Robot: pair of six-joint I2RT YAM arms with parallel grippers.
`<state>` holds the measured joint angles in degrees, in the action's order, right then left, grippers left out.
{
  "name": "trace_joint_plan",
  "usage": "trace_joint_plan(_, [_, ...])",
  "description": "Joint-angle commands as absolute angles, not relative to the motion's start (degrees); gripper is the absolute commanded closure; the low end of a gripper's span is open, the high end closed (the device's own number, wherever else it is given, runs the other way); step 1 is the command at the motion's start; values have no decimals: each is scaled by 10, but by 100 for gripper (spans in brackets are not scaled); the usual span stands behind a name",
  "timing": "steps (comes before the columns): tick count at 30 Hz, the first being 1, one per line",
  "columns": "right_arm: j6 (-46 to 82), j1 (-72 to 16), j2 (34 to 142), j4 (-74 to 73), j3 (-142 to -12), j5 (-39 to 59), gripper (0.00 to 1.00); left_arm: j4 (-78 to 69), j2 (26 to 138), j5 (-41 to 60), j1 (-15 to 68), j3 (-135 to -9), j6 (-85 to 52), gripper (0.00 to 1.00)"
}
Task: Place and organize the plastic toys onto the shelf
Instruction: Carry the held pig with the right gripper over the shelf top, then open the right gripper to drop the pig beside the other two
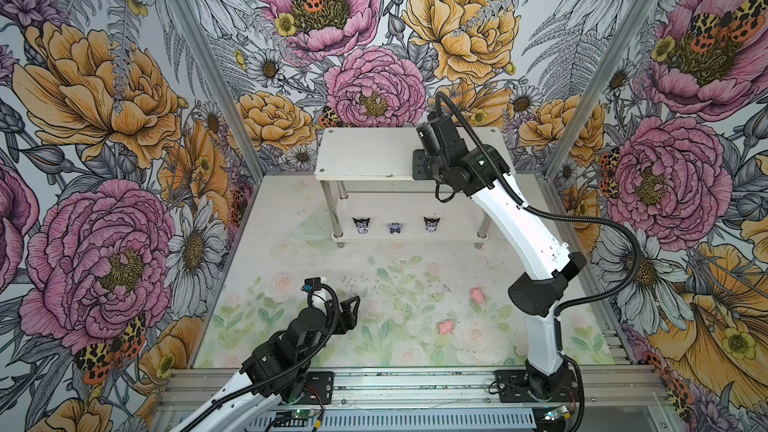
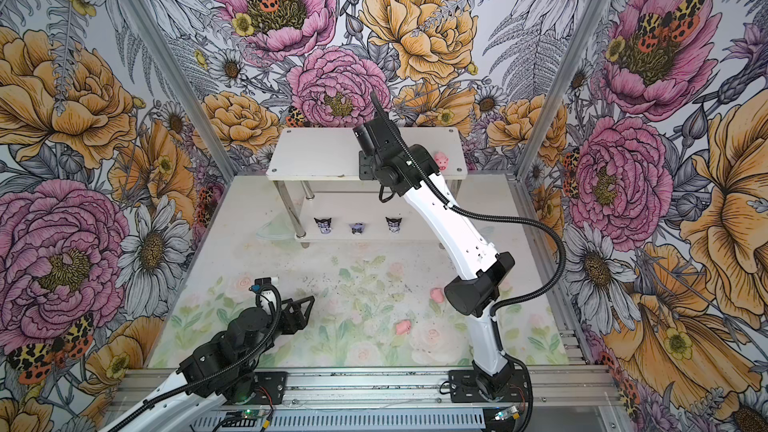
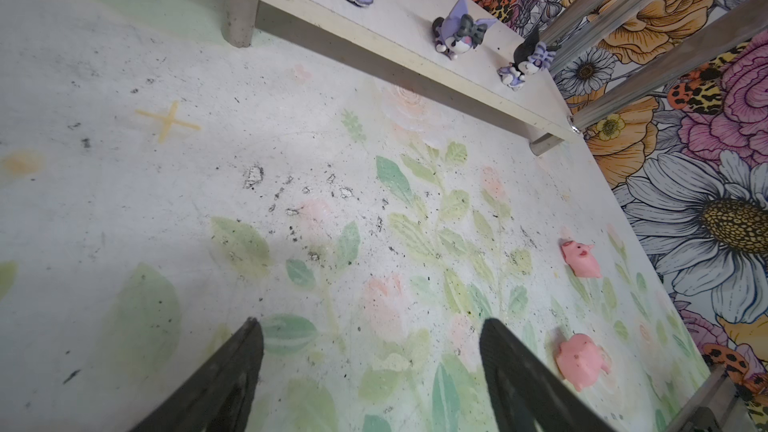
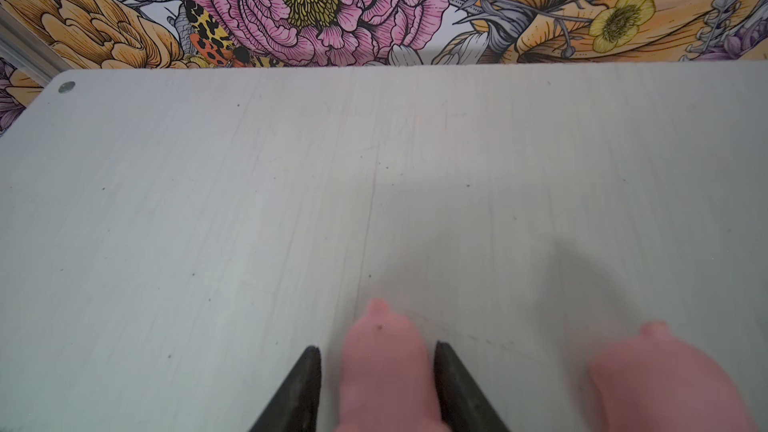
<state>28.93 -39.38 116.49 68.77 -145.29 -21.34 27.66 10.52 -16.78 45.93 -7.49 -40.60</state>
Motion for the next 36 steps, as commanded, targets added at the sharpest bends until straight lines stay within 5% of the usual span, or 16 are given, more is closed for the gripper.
trace_joint_plan(1, [295,-402,1144,711,-1436,-217,54,272,103,-172,455,-73,-404,16])
trace_joint_plan(23, [289,-407,1101,715,-1422,-194,47,267,103,-174,455,-76,-398,15])
trace_joint_plan(36, [311,-506,885,693,-1175,-250,45,210,180,-165,442,-111,-347,14])
